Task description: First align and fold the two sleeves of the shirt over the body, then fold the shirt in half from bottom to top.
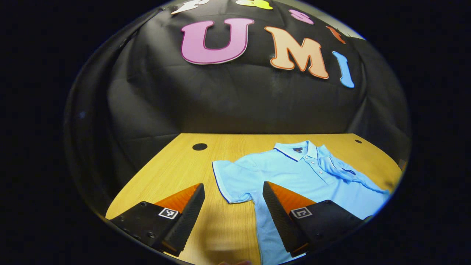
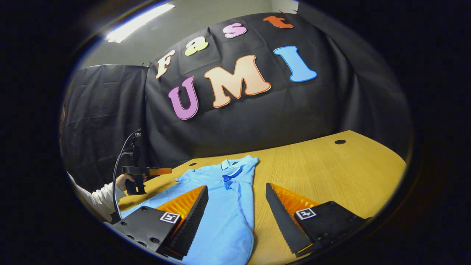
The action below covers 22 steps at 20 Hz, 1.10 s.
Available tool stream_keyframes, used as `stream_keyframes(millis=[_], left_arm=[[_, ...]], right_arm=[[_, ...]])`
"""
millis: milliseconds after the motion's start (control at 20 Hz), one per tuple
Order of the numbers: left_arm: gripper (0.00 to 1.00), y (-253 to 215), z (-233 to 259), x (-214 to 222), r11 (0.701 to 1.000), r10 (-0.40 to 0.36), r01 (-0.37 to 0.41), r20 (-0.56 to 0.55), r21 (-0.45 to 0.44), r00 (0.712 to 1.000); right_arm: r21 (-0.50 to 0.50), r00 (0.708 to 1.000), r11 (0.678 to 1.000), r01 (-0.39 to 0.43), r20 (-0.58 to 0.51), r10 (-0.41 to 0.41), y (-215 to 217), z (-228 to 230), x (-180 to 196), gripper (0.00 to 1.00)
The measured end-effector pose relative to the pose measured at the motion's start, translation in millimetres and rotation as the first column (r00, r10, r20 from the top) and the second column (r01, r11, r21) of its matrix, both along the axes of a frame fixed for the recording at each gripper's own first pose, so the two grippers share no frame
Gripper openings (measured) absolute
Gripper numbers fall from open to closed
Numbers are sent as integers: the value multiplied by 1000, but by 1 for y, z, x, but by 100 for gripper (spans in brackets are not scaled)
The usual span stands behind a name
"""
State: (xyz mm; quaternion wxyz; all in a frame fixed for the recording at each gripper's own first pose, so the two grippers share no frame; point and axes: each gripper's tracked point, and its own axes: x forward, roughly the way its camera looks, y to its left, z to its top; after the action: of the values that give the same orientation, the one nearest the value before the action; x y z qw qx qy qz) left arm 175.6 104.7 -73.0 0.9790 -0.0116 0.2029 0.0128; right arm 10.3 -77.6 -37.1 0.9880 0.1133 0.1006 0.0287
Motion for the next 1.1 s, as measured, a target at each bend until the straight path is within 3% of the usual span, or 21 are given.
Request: stream_keyframes(millis=[400,650,950,1050,1100], left_arm=[[94,11,-29,55,999,26,-24,-147,21,989],[93,13,-57,56,999,42,-39,-232,16,972],[92,16,-62,56,999,35,-28,-247,31,968],[89,13,-62,54,1000,17,-11,-256,24,967],[85,11,-64,55,1000,12,-9,-258,16,966]], right_arm=[[-19,999,1000,17,41,-16,-4,15,-9,98],[-33,998,999,33,57,-31,-12,20,-12,98],[-4,998,999,41,52,-40,-16,18,-12,97],[-4,998,999,42,51,-42,-17,18,-12,98],[-4,998,999,44,51,-44,-18,17,-11,93]])
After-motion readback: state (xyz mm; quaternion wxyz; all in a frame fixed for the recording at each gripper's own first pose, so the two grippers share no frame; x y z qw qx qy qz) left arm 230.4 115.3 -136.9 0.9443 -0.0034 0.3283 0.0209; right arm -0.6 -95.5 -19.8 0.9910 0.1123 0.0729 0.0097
